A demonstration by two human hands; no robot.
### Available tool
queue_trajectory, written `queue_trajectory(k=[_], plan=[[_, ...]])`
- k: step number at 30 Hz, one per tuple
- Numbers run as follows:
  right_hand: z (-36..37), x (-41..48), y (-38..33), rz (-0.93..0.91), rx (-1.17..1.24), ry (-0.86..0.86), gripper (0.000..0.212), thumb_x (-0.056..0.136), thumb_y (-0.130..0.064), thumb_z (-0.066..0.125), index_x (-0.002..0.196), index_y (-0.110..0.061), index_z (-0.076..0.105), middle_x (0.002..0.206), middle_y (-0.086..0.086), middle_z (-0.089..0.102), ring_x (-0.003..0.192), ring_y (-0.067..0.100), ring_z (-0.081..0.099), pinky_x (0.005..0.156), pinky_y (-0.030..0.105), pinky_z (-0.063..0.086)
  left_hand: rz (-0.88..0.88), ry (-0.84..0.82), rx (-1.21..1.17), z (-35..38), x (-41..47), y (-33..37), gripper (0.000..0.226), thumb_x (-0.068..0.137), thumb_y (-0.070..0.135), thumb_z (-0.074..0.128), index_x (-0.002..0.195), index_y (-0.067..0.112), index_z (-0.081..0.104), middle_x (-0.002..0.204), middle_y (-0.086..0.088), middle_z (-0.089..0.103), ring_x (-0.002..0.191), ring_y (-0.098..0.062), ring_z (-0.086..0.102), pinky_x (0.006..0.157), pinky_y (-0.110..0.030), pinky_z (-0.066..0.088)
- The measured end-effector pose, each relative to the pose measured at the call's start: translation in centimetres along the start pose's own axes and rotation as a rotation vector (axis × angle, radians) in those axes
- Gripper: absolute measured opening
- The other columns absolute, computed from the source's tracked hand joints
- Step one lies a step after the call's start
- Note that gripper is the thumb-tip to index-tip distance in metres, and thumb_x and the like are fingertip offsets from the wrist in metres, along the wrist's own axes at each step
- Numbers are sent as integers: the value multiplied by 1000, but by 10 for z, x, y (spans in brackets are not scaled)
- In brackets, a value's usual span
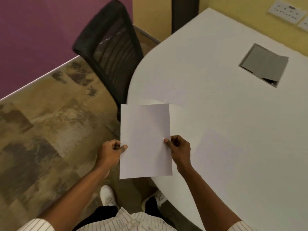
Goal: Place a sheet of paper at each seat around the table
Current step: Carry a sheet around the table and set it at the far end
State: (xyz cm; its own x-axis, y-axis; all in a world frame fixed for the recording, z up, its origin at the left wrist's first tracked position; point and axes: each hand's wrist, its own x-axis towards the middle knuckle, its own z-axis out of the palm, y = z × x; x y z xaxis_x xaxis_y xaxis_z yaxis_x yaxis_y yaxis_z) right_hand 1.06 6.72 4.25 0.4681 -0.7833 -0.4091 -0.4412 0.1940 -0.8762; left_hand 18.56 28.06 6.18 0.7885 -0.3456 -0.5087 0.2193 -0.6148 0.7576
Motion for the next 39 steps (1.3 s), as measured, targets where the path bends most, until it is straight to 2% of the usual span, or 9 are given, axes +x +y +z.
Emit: queue_trajectory(k=[4, 11, 15, 22, 25, 30, 33, 37, 39], plan=[[78, -18, -23, -48, -15, -63, 8, 95, -29, 83, 93, -23, 79, 91, -9, 83, 82, 12, 79, 77, 30, 63, 4, 85, -8, -76, 6, -25, 17, 94, 21, 85, 83, 13, 76, 82, -9, 78, 72, -24, 68, 72, -38, 55], [208, -55, -50, -80, -32, -227, 7, 94, -34, 84, 90, -31, 79, 96, -5, 85, 86, 19, 83, 82, 40, 69, -37, 191, -102, -199, 24, -70, 16, 96, 21, 84, 98, 5, 80, 95, -11, 81, 95, -35, 78, 87, -43, 62], [267, -63, -66, -95, -98, -290, 11, 94, -36, 84, 92, -27, 78, 96, -8, 84, 86, 16, 83, 86, 44, 68, -74, 269, -160, -255, 30, -88, 15, 96, 20, 83, 90, 7, 78, 93, -16, 81, 96, -42, 77, 80, -40, 59], [353, -49, -106, -136, -206, -396, 13, 97, -29, 82, 95, -18, 75, 98, -2, 83, 91, 20, 81, 90, 47, 67, -168, 395, -323, -318, 56, -108, 9, 96, 20, 83, 92, 12, 81, 94, -13, 82, 97, -39, 78, 90, -51, 62], [392, -29, -124, -145, -221, -430, 12, 97, -30, 81, 92, -21, 75, 95, -2, 83, 88, 21, 81, 83, 44, 67, -204, 434, -380, -338, 80, -109, 10, 96, 21, 83, 93, 11, 81, 96, -12, 82, 97, -36, 78, 86, -48, 61], [463, 27, -153, -153, -250, -468, 11, 96, -29, 82, 91, -22, 76, 89, -7, 83, 82, 19, 81, 80, 45, 69, -225, 485, -392, -373, 139, -97, 13, 96, 24, 83, 88, 15, 80, 86, -5, 79, 78, -20, 70, 72, -32, 52], [506, 60, -172, -152, -236, -508, 11, 96, -30, 82, 93, -22, 76, 87, -5, 83, 81, 22, 79, 76, 45, 68, -254, 519, -386, -397, 180, -81, 14, 97, 24, 82, 86, 15, 80, 87, -6, 80, 78, -20, 70, 68, -30, 52], [553, 99, -201, -193, -195, -512, 13, 96, -27, 83, 90, -20, 75, 82, 3, 80, 65, 8, 66, 64, 31, 54, -277, 568, -379, -425, 231, -58, 14, 98, 24, 82, 89, 14, 80, 90, -11, 80, 72, -17, 65, 63, -28, 50], [575, 114, -217, -207, -190, -504, 14, 96, -26, 82, 89, -18, 75, 74, -2, 76, 61, 4, 59, 59, 25, 49, -285, 585, -374, -437, 256, -46, 14, 98, 24, 81, 92, 12, 80, 91, -10, 80, 72, -17, 64, 63, -27, 50]])
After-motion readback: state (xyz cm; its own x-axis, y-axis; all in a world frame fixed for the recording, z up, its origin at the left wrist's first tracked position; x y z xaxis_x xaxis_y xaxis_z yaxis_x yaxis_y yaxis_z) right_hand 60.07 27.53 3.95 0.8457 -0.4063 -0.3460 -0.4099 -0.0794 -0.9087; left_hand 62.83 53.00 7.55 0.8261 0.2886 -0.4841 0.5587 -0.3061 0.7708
